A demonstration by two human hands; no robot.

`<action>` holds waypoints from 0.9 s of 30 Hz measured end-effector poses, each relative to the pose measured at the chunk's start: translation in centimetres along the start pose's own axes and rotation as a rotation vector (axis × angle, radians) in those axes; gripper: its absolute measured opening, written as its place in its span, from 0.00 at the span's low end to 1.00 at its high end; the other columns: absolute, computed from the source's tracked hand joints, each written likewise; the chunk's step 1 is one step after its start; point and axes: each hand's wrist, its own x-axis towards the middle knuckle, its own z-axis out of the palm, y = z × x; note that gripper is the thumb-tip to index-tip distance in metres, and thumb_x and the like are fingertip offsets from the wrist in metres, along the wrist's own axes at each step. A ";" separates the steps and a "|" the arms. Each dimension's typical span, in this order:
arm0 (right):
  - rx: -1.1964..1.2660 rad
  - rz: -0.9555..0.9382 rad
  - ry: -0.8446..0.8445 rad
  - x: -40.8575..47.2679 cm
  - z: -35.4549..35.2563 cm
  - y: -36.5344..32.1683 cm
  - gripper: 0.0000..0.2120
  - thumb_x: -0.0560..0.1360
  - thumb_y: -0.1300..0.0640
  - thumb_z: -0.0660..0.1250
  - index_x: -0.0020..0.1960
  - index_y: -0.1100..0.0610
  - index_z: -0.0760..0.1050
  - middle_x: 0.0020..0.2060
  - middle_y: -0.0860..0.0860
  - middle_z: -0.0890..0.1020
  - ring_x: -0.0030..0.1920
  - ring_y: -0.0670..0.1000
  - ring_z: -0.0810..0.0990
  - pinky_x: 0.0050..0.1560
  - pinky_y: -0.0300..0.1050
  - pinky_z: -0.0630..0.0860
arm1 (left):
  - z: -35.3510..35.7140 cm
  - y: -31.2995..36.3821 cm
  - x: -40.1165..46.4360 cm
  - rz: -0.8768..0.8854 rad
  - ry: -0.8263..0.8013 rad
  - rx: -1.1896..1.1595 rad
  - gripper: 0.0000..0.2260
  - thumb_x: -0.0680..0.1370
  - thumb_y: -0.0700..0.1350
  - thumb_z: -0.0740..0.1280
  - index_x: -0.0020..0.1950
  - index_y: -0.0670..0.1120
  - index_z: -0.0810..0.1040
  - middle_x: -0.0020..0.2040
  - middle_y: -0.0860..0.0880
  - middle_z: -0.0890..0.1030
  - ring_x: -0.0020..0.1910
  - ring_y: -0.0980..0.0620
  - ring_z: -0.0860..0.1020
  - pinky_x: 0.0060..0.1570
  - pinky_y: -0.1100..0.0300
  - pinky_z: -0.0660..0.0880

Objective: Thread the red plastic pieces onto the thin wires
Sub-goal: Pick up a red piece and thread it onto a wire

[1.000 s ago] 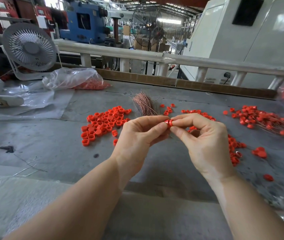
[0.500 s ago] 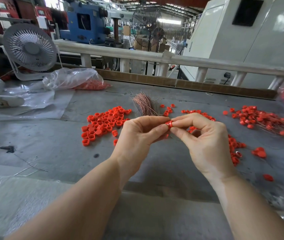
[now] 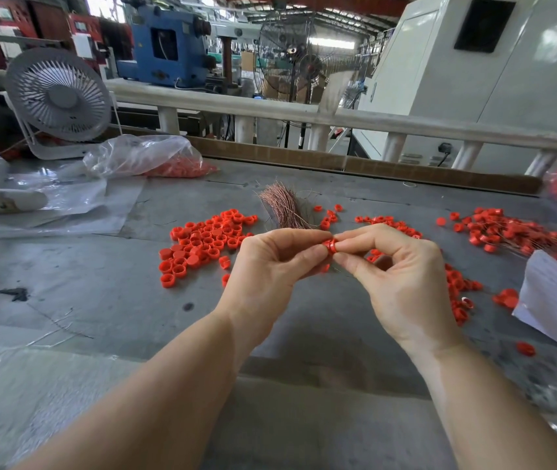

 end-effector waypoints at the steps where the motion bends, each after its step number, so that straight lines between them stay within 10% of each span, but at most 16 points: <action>1: -0.006 -0.002 -0.003 0.0 0.0 0.0 0.10 0.66 0.70 0.73 0.38 0.56 0.80 0.38 0.45 0.82 0.41 0.38 0.79 0.41 0.25 0.69 | 0.0 0.0 0.0 0.007 0.000 0.015 0.09 0.72 0.31 0.67 0.44 0.44 0.82 0.39 0.48 0.85 0.39 0.54 0.82 0.45 0.64 0.79; 27: -0.074 0.006 -0.023 -0.2 0.1 -0.3 0.09 0.67 0.69 0.73 0.39 0.56 0.79 0.37 0.45 0.80 0.42 0.42 0.78 0.42 0.26 0.68 | 0.2 0.0 -0.2 -0.028 0.022 -0.016 0.08 0.73 0.31 0.66 0.44 0.42 0.81 0.35 0.49 0.84 0.36 0.56 0.82 0.43 0.65 0.79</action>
